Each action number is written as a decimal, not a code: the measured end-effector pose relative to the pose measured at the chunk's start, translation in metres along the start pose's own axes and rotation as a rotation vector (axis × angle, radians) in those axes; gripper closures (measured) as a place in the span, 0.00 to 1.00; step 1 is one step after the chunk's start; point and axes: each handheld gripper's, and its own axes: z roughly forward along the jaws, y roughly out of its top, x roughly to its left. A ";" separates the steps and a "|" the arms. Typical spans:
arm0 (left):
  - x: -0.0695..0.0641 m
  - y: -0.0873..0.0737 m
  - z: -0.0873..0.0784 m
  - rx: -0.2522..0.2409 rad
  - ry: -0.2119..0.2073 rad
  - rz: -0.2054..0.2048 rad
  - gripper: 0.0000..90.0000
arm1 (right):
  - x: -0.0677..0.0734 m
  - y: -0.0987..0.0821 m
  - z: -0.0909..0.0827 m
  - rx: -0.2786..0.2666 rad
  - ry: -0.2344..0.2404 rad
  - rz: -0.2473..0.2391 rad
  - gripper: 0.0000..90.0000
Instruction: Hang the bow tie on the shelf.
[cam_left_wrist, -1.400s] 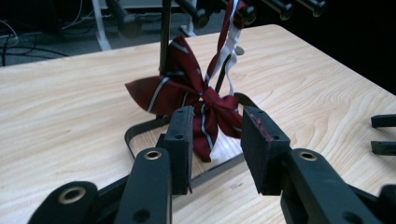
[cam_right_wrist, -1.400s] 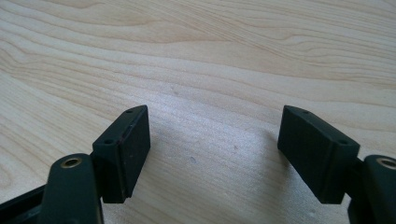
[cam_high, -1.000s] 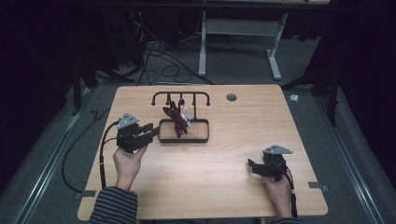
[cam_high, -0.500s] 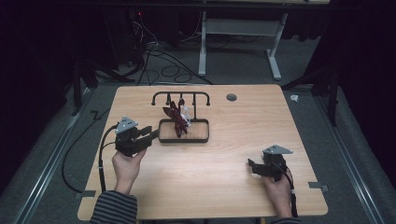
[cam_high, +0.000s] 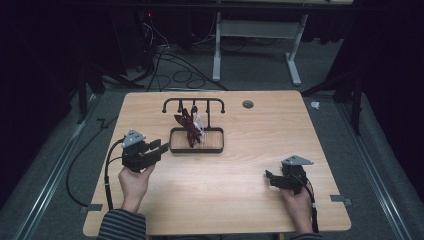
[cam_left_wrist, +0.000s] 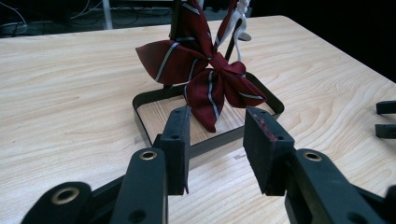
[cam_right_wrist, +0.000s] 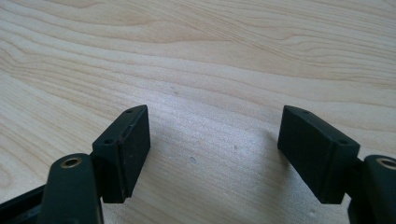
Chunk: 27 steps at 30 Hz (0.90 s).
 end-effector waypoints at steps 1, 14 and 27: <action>0.000 0.000 0.000 0.000 0.000 0.000 0.69 | 0.000 0.000 0.000 0.000 0.000 0.000 0.29; 0.001 -0.011 0.000 0.014 0.001 -0.013 0.69 | 0.000 0.000 0.000 0.000 0.000 0.000 0.29; 0.003 -0.022 -0.001 0.024 0.006 -0.035 0.68 | 0.000 0.000 0.000 -0.001 -0.001 0.000 0.29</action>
